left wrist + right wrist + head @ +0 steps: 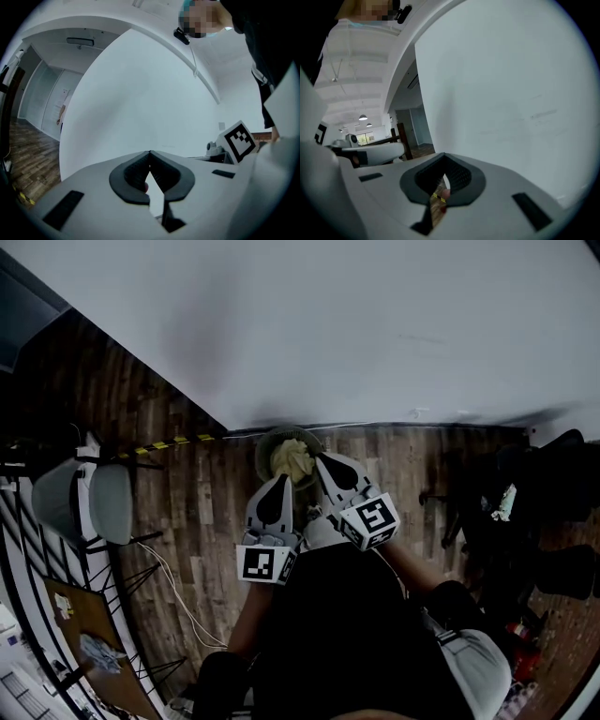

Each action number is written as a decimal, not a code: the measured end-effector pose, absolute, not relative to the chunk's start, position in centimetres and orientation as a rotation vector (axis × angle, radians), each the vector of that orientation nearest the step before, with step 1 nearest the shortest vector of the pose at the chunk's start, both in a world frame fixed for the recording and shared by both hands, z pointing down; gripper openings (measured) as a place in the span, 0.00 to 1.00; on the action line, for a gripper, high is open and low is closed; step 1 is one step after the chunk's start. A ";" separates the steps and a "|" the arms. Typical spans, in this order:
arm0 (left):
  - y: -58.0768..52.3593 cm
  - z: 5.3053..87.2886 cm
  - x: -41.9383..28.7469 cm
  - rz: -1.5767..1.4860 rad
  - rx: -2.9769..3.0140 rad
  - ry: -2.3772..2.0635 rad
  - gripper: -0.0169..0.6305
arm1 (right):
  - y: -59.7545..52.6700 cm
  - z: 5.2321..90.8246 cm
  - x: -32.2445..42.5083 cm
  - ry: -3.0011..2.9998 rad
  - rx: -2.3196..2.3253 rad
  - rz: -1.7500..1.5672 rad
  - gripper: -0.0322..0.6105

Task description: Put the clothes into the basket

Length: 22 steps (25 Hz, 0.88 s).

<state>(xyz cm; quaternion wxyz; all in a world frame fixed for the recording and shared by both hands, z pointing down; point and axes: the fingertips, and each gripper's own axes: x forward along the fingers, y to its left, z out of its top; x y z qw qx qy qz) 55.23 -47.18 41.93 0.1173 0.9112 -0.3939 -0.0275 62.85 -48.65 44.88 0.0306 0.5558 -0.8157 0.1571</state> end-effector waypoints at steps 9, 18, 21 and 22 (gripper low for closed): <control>-45.0 38.8 54.5 -0.111 2.689 -1.164 0.05 | -45.4 40.9 62.9 -2.589 1.707 0.530 0.06; -44.7 36.1 54.9 -0.174 2.737 -1.159 0.05 | -44.7 36.0 62.9 -2.664 1.717 0.326 0.06; -44.8 35.3 55.2 -0.192 2.767 -1.172 0.05 | -44.6 35.3 63.3 -2.669 1.728 0.289 0.06; -44.9 35.1 55.3 -0.194 2.775 -1.176 0.05 | -44.5 35.3 63.3 -2.670 1.725 0.281 0.06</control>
